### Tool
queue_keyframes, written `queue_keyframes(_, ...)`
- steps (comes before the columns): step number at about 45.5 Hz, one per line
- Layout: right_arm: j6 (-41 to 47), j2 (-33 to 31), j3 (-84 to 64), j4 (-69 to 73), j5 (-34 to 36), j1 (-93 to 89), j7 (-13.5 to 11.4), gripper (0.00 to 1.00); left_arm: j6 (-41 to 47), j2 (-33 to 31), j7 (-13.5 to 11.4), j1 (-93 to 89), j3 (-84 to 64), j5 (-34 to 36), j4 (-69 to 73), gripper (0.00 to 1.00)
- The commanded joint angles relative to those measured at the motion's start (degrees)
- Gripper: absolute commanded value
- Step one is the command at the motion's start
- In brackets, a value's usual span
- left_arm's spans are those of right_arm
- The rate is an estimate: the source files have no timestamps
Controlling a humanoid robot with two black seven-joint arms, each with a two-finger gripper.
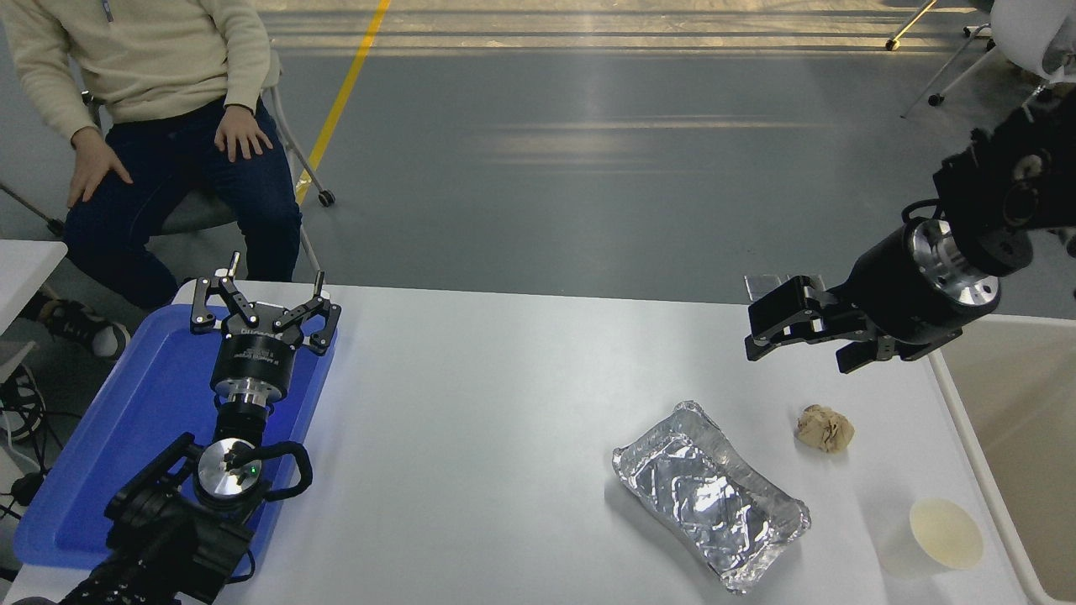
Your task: Pick up paper cup place in dustbin
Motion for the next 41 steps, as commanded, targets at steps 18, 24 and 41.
queue_keyframes(18,8.0,1.4,-0.4,4.0,-2.7,6.6,0.0,1.00,0.1,-0.1,-0.1,0.0,0.0,0.0,0.0,1.00)
queue_keyframes(24,7.8,1.4,-1.9,4.0,-4.2,7.4,0.0,1.00,0.1,-0.2,-0.1,0.0,0.0,0.0,0.0,1.00)
queue_keyframes(41,7.0,-1.1,-6.3,4.0,-12.1,7.2,0.2,1.00,0.1,-0.1,-0.1,0.0,0.0,0.0,0.0,1.00)
